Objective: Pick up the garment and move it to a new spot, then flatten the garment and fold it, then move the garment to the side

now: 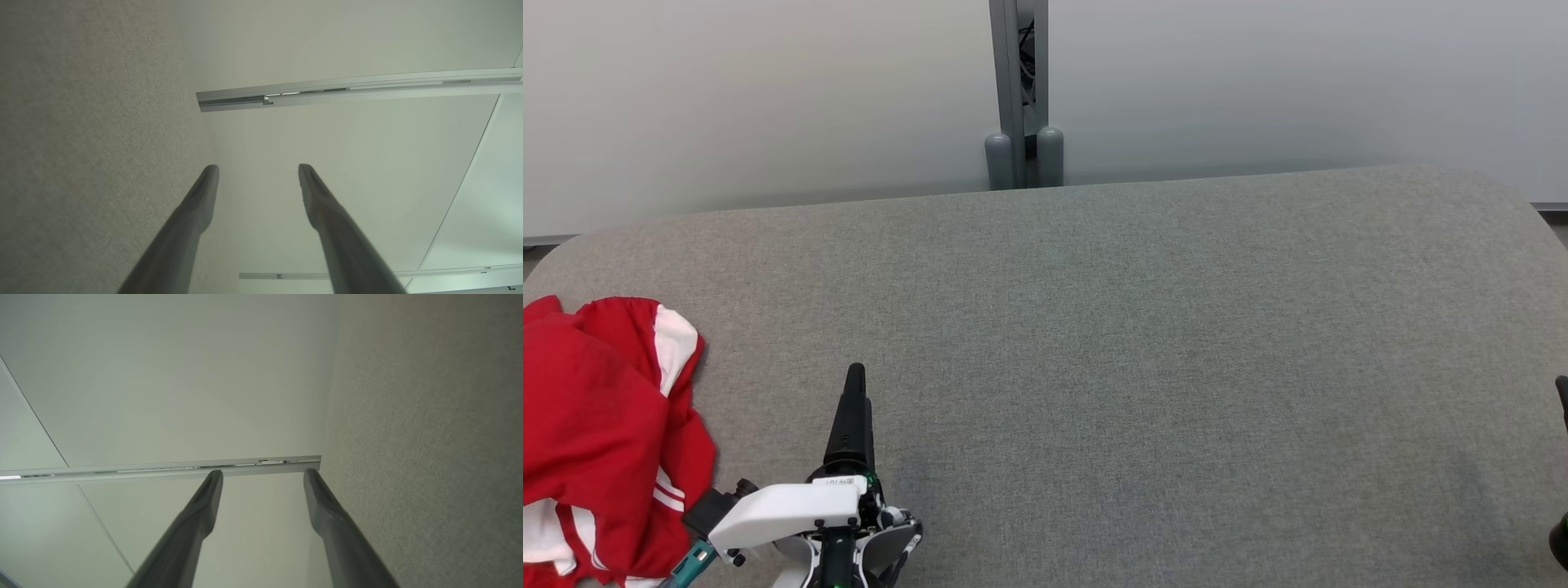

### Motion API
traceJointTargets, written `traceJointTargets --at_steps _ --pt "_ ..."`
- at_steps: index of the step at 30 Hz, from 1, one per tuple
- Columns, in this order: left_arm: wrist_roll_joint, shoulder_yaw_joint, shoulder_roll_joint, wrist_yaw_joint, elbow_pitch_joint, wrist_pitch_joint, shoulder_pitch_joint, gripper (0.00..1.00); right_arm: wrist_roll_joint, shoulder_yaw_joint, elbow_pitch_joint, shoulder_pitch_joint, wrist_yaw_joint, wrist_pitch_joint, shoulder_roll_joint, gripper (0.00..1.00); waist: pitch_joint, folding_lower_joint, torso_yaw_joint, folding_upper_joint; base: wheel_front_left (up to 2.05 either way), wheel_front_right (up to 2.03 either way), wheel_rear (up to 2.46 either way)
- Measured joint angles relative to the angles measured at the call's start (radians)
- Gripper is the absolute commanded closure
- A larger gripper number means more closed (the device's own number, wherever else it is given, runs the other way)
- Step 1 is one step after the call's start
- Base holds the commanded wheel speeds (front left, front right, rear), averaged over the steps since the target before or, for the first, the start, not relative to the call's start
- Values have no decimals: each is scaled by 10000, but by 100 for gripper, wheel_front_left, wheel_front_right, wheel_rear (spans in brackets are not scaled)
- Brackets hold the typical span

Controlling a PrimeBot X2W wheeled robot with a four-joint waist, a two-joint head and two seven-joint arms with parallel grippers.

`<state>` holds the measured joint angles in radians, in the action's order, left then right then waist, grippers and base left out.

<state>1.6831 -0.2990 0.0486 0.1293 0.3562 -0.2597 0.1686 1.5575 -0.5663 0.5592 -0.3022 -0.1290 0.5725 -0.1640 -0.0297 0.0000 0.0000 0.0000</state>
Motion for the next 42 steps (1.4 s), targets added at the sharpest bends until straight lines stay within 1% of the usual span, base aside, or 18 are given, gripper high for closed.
traceJointTargets --at_steps 7,11,16,21,22,27,28,31,36,42 --pt "-69 73 38 0 -221 29 28 0 -211 522 -380 53 0 -727 48 0 10 0 1 0 0 0 0" --pt "-255 134 84 0 -397 25 47 0 -583 880 -667 101 0 -1181 54 0 14 0 0 0 0 0 0" --pt "-945 184 247 0 -616 2 206 0 -1310 1313 -1057 221 0 -1718 46 0 17 0 4 0 0 0 0" --pt "-2176 445 276 0 -936 -4 244 0 -2389 1730 -1647 247 0 -2192 42 0 20 0 13 0 0 0 0" --pt "-2778 577 251 0 -1118 -4 245 0 -2915 1927 -1919 250 0 -2387 44 0 17 0 16 0 0 0 0" --pt "-4357 725 203 0 -1544 -4 247 0 -4215 2324 -2554 271 0 -2836 58 0 18 0 27 0 0 0 0" --pt "-4357 725 203 0 -1544 -4 247 0 -4215 2324 -2554 271 0 -2836 58 0 18 0 27 0 0 0 0" --pt "-5242 759 188 -10 -1676 -4 247 0 -5009 2610 -2872 329 0 -3093 54 0 33 0 34 0 0 0 0" --pt "-6648 734 232 -174 -1871 -4 239 0 -6404 3150 -3298 487 -2 -3507 15 0 65 0 32 0 0 0 0" --pt "-7992 700 336 -491 -1919 -2 168 0 -7879 3739 -3674 723 -2 -3975 23 0 92 0 0 0 0 0 0"
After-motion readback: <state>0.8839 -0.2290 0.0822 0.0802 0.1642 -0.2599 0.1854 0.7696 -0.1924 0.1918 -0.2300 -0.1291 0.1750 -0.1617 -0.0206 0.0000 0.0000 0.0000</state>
